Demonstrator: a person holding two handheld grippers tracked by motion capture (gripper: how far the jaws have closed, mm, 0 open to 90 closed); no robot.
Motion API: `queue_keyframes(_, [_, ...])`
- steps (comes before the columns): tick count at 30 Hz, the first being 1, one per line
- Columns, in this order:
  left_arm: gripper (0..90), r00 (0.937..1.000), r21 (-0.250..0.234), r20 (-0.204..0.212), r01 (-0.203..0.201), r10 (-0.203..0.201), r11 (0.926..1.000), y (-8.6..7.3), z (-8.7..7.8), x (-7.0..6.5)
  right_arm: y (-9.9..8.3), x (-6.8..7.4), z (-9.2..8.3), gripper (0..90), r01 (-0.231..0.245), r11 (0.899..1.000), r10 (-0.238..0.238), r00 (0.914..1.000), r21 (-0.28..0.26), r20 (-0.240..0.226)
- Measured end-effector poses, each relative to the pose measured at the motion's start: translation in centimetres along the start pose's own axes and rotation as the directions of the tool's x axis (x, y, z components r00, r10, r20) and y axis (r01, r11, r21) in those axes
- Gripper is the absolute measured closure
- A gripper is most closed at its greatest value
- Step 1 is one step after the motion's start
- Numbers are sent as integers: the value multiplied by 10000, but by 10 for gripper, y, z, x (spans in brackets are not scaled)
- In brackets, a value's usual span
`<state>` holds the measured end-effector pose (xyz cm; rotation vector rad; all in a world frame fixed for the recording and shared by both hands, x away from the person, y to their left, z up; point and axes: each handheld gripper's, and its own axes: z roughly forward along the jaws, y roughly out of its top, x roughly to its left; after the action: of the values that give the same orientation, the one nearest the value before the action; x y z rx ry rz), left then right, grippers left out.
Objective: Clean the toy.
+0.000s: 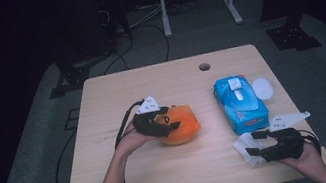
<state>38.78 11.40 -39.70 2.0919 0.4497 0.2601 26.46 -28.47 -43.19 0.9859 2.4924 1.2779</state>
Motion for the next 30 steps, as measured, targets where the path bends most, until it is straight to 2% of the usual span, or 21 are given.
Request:
queue_keyframes(10, [206,9977,-248,-468,473,-484,9986,-21,-31,-5,0,-1,-1,332,-53,10000,53,10000,-21,70])
queue_keyframes(16, [197,9959,-184,-688,579,-591,9981,-35,-46,-9,-1,-1,-1,326,-91,10000,91,9999,-29,117])
queue_keyframes(22, [187,9935,-108,-896,697,-704,9975,-47,-58,-12,-2,-2,-1,322,-153,9999,153,9998,-8,133])
queue_keyframes(30, [180,9910,15,-976,926,-920,9957,-63,-67,-16,-2,-4,-2,319,-205,9998,205,9996,-18,177])
